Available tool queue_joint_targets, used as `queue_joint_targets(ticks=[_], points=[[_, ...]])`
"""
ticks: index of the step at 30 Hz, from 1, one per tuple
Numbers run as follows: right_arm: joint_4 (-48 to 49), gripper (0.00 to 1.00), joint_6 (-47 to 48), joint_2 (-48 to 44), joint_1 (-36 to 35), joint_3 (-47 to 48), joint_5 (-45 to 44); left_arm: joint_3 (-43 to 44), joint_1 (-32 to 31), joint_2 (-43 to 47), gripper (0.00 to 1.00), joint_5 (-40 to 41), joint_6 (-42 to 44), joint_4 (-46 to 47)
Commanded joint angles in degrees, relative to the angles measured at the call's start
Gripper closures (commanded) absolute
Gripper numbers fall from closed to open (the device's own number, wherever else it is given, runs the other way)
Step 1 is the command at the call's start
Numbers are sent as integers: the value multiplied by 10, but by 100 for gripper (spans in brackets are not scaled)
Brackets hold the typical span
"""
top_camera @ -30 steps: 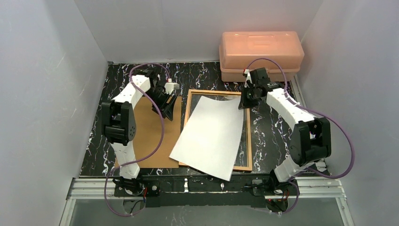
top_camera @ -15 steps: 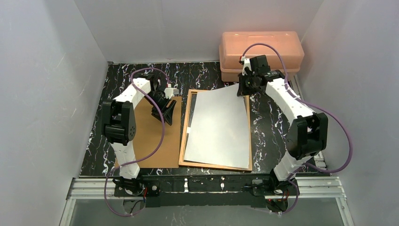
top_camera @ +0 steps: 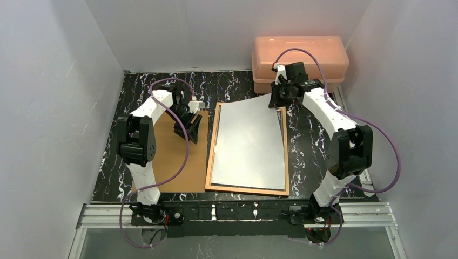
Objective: Put the photo into the frame
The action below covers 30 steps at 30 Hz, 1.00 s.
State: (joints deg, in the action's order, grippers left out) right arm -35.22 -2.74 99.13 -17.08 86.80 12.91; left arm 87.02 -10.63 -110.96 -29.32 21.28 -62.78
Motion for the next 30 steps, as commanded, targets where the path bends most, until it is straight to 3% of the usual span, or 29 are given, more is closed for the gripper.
queue_joint_targets(ticks=[1,20,23,25,26,30], points=[[47,99,-3,5,-7,-8,18,0,-2,27,48,-6,-4,-7],[22,99,1,42,-13,-3,5,11,-2,22,49,-6,-10,-7],[24,77,-4,40,-15,-4,-11,11,-2,22,49,-6,-9,-7],[24,47,-10,39,-16,-3,-29,12,-2,22,49,-5,-9,-7],[23,38,-12,38,-16,-2,-41,12,-2,22,49,-5,-9,-7],[16,21,-20,34,-18,9,-101,22,-2,19,49,-4,-8,-16]])
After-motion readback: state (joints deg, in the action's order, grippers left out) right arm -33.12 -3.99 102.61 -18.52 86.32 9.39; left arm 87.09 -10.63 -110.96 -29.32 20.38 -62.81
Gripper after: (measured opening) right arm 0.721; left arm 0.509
